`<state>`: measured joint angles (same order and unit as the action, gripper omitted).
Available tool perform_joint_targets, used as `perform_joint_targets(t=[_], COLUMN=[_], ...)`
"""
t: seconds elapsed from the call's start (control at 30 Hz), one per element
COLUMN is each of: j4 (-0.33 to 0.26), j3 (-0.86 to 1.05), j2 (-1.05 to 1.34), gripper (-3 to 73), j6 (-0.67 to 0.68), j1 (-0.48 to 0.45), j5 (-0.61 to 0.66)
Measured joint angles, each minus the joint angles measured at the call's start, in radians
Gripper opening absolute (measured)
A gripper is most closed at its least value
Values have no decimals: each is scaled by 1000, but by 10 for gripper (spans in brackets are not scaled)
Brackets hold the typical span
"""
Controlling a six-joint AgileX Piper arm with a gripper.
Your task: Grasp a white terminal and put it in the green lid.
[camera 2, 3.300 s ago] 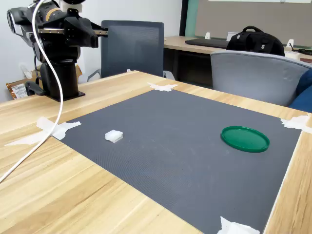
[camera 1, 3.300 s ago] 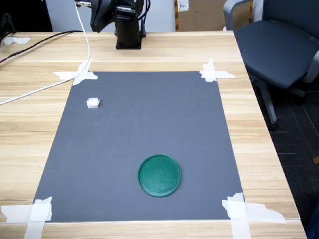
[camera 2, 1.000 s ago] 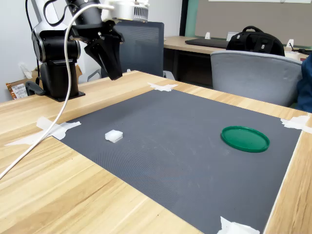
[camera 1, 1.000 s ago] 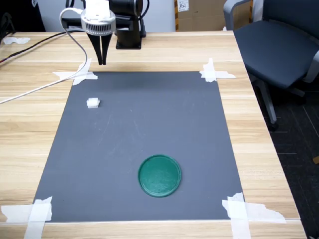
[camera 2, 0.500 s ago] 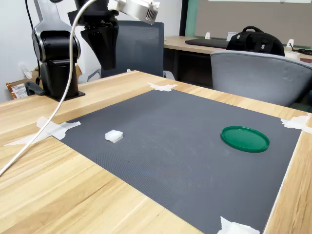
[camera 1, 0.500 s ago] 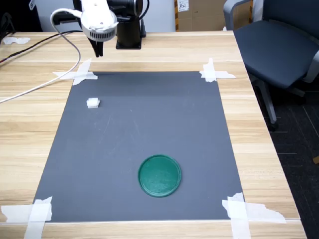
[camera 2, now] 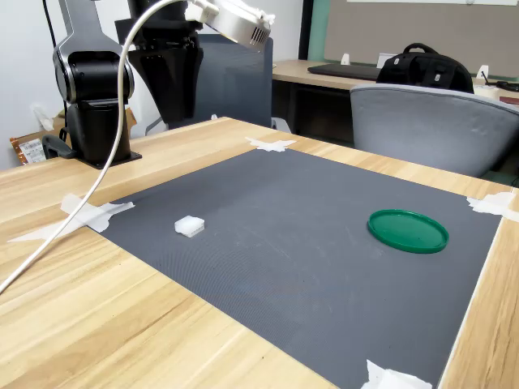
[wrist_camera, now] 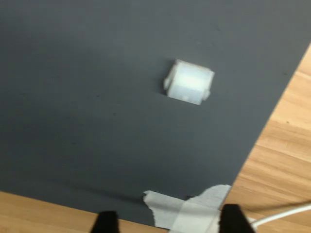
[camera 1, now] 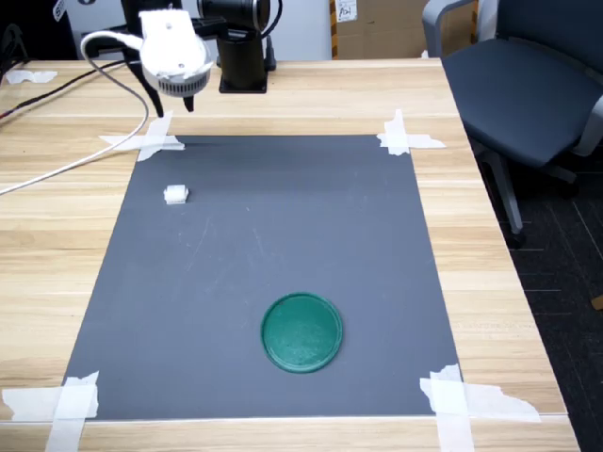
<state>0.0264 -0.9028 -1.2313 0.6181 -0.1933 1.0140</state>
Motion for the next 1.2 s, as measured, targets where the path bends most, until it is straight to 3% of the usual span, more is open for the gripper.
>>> perform_joint_targets(t=[0.17, 0.57, 0.67, 0.9, 1.2], j4=[32, 79, 53, -81, -108], j3=[-1, -5, -5, -5, -6], j2=[-30, -129, -154, -198, -227], gripper=[472, 475, 475, 475, 475], j6=[-14, -3, 27, 257, 341], j1=[0, -12, -48, -141, -145], j5=[-14, -86, -102, -109, -126])
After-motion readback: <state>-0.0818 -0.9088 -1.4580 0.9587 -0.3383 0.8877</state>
